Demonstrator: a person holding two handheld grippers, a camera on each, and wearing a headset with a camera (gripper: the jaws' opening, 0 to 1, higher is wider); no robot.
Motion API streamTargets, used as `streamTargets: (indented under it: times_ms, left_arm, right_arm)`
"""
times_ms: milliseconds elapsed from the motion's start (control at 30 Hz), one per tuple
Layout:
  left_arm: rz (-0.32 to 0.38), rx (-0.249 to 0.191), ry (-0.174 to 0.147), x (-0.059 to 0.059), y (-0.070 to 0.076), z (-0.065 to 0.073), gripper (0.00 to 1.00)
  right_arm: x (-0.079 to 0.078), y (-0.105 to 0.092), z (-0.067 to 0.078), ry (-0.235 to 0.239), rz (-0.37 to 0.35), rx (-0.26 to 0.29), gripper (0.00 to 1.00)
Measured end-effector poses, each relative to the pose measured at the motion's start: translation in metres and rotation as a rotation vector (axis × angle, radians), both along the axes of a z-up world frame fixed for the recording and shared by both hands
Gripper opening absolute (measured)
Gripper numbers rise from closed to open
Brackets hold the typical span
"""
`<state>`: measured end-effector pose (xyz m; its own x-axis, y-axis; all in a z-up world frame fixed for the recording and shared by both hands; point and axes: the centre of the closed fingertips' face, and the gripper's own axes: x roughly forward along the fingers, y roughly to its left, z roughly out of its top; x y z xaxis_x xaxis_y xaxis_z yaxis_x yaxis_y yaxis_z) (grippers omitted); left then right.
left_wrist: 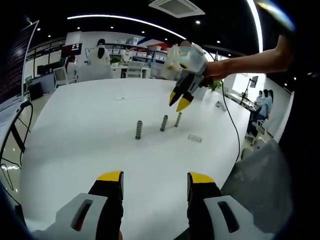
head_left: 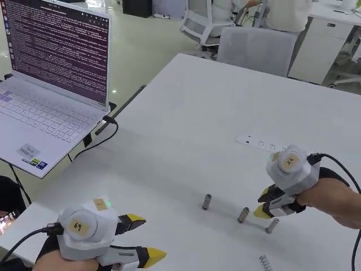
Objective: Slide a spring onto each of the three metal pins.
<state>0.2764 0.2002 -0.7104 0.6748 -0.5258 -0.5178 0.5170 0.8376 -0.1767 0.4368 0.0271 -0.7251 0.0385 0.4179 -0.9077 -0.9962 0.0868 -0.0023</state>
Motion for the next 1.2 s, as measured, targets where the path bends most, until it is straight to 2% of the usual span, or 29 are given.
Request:
streamTargets:
  times_ms: [567,800,967,1200]
  left_arm:
    - [-0.035,0.011,0.0,-0.005,-0.005,0.003,0.45]
    - [-0.05,0.009,0.001,-0.006,-0.01,0.003,0.45]
    - [-0.062,0.01,0.003,-0.006,-0.012,0.004,0.45]
    - [-0.077,0.012,0.003,-0.005,-0.014,0.004,0.45]
  right_arm:
    - [-0.007,-0.015,0.03,0.005,-0.164,0.154,0.22]
    - [-0.013,-0.025,0.034,0.012,-0.222,0.199,0.22]
    - [-0.021,-0.03,0.035,0.031,-0.257,0.249,0.24]
    - [-0.03,-0.038,0.038,0.05,-0.348,0.338,0.25]
